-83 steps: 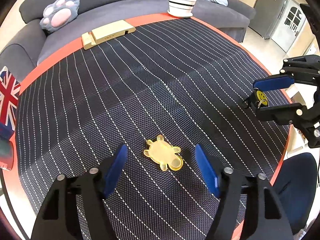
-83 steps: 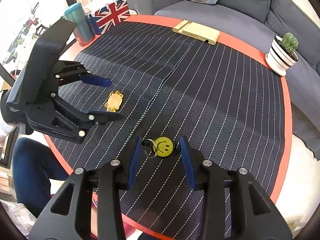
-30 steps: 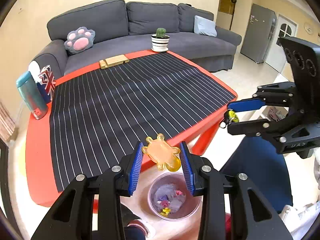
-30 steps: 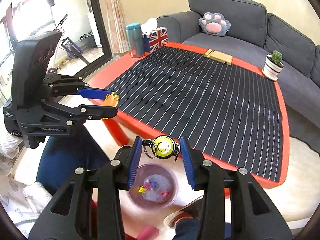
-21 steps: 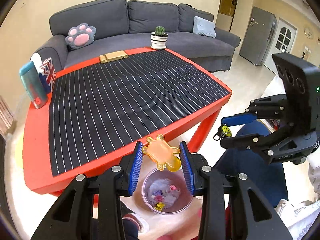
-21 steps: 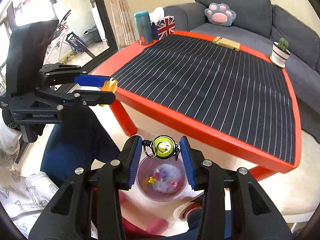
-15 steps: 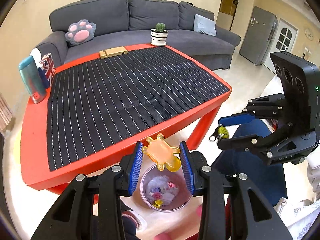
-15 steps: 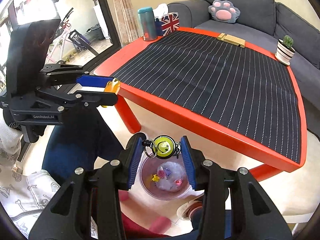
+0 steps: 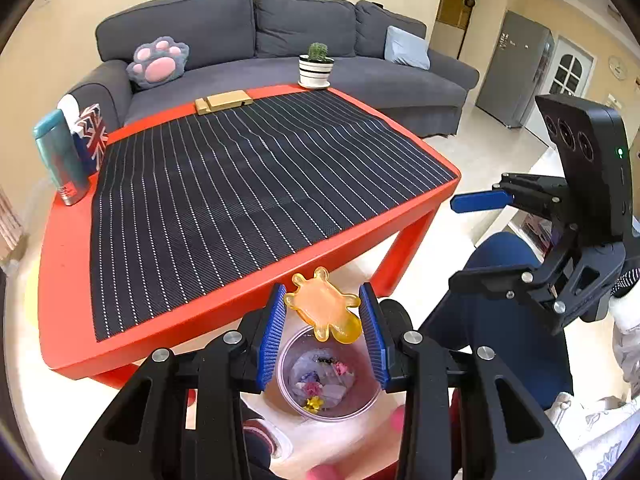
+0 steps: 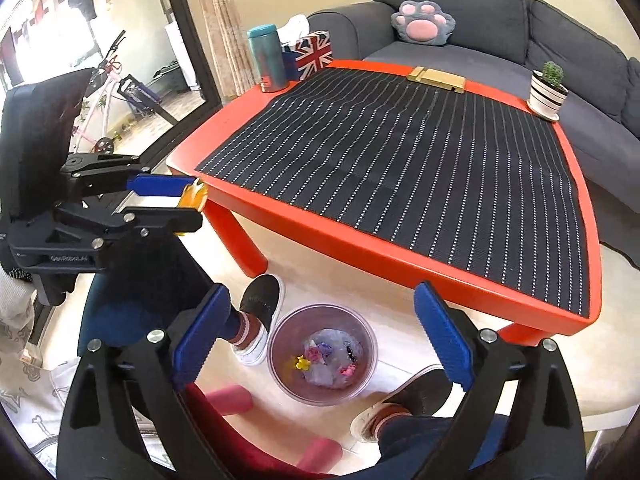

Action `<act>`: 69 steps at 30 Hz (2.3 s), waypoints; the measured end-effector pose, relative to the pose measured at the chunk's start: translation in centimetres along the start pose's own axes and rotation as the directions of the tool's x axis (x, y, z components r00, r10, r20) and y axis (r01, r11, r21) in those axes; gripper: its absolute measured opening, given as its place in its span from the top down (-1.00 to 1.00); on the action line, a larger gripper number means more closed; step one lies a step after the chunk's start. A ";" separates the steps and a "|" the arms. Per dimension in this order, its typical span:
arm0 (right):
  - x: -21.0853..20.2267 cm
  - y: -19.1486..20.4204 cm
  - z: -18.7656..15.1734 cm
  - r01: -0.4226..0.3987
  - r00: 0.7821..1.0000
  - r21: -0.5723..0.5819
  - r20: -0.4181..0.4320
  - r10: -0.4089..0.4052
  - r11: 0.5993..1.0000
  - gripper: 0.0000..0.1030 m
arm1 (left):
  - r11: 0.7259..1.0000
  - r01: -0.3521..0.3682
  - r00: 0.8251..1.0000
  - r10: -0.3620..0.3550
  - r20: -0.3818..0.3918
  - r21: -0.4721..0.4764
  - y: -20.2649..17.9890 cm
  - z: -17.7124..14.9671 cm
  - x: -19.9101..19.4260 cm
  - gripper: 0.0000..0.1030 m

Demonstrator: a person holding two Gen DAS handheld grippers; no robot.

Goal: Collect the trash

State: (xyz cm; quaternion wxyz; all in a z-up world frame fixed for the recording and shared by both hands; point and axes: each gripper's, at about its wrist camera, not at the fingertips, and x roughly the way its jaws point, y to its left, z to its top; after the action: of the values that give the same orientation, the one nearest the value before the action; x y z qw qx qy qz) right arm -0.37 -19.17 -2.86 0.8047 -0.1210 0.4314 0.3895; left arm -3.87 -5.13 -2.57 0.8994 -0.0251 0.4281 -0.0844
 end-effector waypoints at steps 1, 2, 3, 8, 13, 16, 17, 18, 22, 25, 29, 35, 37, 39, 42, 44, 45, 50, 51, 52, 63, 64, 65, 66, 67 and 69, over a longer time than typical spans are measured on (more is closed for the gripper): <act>-0.1 -0.1 -0.1 0.007 1.000 0.002 0.002 -0.007 1.000 -0.79 | 1.000 0.003 1.000 -0.003 -0.002 0.003 -0.1 0.0 0.0 0.28; -0.2 -0.1 -0.1 0.009 1.000 0.004 0.003 -0.009 1.000 -0.79 | 1.000 0.005 1.000 -0.005 -0.004 0.004 -0.1 0.0 0.1 0.28; -0.3 -0.2 -0.2 0.011 1.000 0.005 0.005 -0.011 1.000 -0.79 | 1.000 0.008 1.000 -0.008 -0.007 0.006 -0.2 0.0 0.2 0.28; -0.5 -0.7 -0.3 0.018 1.000 0.018 0.011 -0.019 1.000 -0.79 | 1.000 0.016 1.000 -0.016 -0.013 0.016 -0.7 0.1 0.6 0.28; -0.8 -1.1 -0.4 0.019 1.000 0.030 0.019 -0.020 0.999 -0.79 | 0.999 0.024 1.000 -0.024 -0.019 0.029 -1.1 0.3 0.7 0.28; -1.0 -1.4 -0.5 0.021 1.000 0.037 0.022 -0.022 0.999 -0.79 | 0.999 0.028 0.999 -0.027 -0.018 0.038 -1.4 0.4 0.9 0.14; -1.0 -1.5 -0.4 0.022 0.999 0.039 0.022 -0.023 0.999 -0.79 | 0.999 0.027 1.000 -0.027 -0.016 0.038 -1.5 0.4 0.9 -0.25; -1.0 -1.5 -0.4 0.022 0.999 0.041 0.023 -0.023 0.999 -0.79 | 0.999 0.029 1.000 -0.029 -0.009 0.036 -1.5 0.4 0.8 -0.49; -1.1 -1.6 -0.6 0.021 0.999 0.045 0.025 -0.022 0.999 -0.79 | 1.000 0.019 1.000 -0.019 0.020 0.007 -1.1 0.7 0.5 -0.82; -1.0 -1.7 -0.6 0.021 0.999 0.048 0.024 -0.022 0.999 -0.82 | 1.000 0.009 1.000 -0.009 0.020 -0.001 -0.9 0.7 0.5 -0.83; -0.8 -1.7 -0.6 0.021 1.000 0.050 0.020 -0.022 0.999 -0.83 | 1.000 0.003 1.000 -0.003 0.019 -0.012 -0.7 0.6 0.5 -0.84; -0.7 -1.5 -0.5 0.026 1.000 0.047 0.013 -0.027 0.999 -0.85 | 0.999 -0.003 1.000 0.004 0.023 -0.033 -0.3 0.7 0.3 -0.85; -0.6 -1.4 -0.6 0.030 0.999 0.045 0.012 -0.030 0.999 -0.86 | 0.999 -0.003 1.000 0.004 0.026 -0.037 -0.2 0.7 0.3 -0.85; -0.6 -1.4 -0.5 0.034 0.999 0.045 0.010 -0.035 0.998 -0.87 | 0.999 -0.003 1.000 0.004 0.027 -0.045 -0.1 0.7 0.3 -0.85; -0.6 -1.3 -0.1 0.050 0.999 0.046 0.012 -0.051 0.998 -0.88 | 0.998 -0.010 0.999 0.012 0.033 -0.057 0.2 0.7 0.1 -0.85; -0.8 -1.5 0.3 0.061 0.998 0.050 0.020 -0.062 0.997 -0.90 | 0.998 -0.016 0.999 0.019 0.040 -0.066 0.6 0.9 -0.1 -0.85; -0.9 -1.6 0.5 0.068 0.997 0.053 0.025 -0.070 0.996 -0.90 | 0.997 -0.023 0.999 0.027 0.044 -0.071 0.8 1.1 -0.2 -0.85; -1.4 -1.9 2.4 0.092 0.993 0.055 0.064 -0.096 0.994 -0.91 | 0.994 -0.069 0.995 0.074 0.062 -0.082 1.7 2.2 -0.8 -0.85; -1.5 -2.1 2.9 0.096 0.992 0.056 0.075 -0.100 0.994 -0.91 | 0.993 -0.076 0.994 0.082 0.067 -0.084 2.0 2.4 -0.9 -0.85; -1.5 -2.2 3.3 0.100 0.991 0.056 0.082 -0.104 0.993 -0.91 | 0.992 -0.086 0.993 0.093 0.075 -0.088 2.3 2.8 -1.1 -0.85; -2.1 -3.9 9.0 0.153 0.974 0.062 0.162 -0.161 0.986 -0.92 | 0.985 -0.132 0.980 0.147 0.133 -0.115 5.8 7.1 -1.2 -0.85; -2.1 -4.1 9.6 0.153 0.972 0.063 0.170 -0.161 0.986 -0.92 | 0.984 -0.135 0.979 0.150 0.139 -0.115 6.0 7.4 -1.1 -0.85; -2.1 -4.2 10.0 0.153 0.971 0.064 0.174 -0.162 0.986 -0.92 | 0.984 -0.135 0.978 0.152 0.146 -0.117 6.2 7.8 -1.1 -0.85; -2.1 -4.3 10.4 0.153 0.970 0.064 0.179 -0.163 0.986 -0.92 | 0.984 -0.134 0.977 0.151 0.149 -0.118 6.3 8.1 -1.1 -0.85; -2.0 -4.4 10.8 0.156 0.969 0.064 0.181 -0.165 0.986 -0.92 | 0.983 -0.138 0.976 0.155 0.151 -0.120 6.6 8.6 -1.0 -0.85; -1.8 -4.7 11.7 0.166 0.967 0.062 0.186 -0.175 0.984 -0.92 | 0.982 -0.145 0.975 0.162 0.151 -0.118 7.0 9.3 -0.7 -0.88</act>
State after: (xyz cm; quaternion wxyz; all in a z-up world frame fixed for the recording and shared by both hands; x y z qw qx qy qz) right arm 9.45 -17.01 4.87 0.8754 -0.1013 0.3493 0.3185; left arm 3.79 1.61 3.06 0.9321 -0.0464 0.3591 0.0105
